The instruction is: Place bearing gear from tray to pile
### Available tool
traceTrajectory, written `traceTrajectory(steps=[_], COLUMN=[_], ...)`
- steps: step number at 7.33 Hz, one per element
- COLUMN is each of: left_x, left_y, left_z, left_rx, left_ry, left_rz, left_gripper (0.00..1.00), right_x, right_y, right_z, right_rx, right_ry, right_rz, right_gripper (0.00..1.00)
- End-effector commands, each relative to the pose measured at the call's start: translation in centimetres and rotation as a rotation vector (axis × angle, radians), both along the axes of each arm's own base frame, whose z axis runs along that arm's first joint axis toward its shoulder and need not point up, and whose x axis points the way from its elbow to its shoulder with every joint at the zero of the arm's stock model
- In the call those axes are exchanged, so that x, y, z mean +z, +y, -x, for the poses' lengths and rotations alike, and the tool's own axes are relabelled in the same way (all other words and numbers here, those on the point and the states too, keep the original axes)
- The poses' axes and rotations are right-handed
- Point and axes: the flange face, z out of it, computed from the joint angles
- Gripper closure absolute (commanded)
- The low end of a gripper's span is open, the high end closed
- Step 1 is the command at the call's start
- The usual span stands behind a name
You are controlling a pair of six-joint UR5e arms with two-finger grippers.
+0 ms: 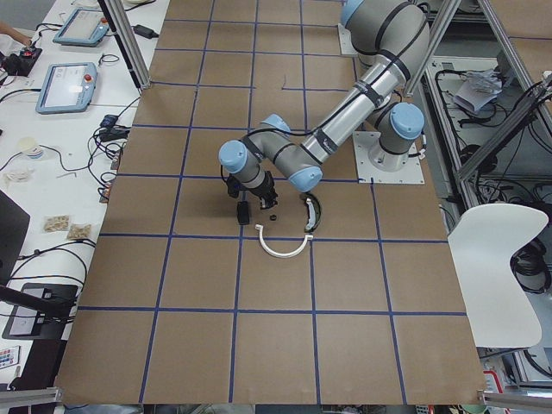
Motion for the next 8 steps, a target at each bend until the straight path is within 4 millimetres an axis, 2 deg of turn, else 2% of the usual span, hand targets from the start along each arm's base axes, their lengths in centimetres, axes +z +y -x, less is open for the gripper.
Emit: traceTrajectory(steps=[1,4,5,6,7,8], left_x=[-2.2,-2.9,-3.3,-3.4,-3.3,-2.8], left_y=[0.1,-0.4,-0.4,-0.4,-0.5,-0.7], left_z=[-1.5,-1.0,-0.9,-1.0,-1.1,-1.1], left_rx=[-0.007,0.0,0.001,0.001,0.001,-0.001], left_ry=[-0.013,-0.009,-0.004,-0.005,-0.009,-0.015], left_rz=[-0.001,0.003,-0.001,-0.003,0.0,0.007], left_gripper=[1.0,1.0,0.84,0.45,0.32,0.26], right_x=[0.0,0.0,0.0,0.0,0.0,0.0], right_y=[0.0,0.0,0.0,0.0,0.0,0.0], right_z=[0.0,0.0,0.0,0.0,0.0,0.0], right_rx=[0.001,0.001,0.001,0.001,0.001,-0.001], right_ry=[0.0,0.0,-0.001,-0.001,-0.001,-0.002], right_rz=[0.0,0.0,0.0,0.0,0.0,0.0], right_gripper=[0.0,0.0,0.0,0.0,0.0,0.0])
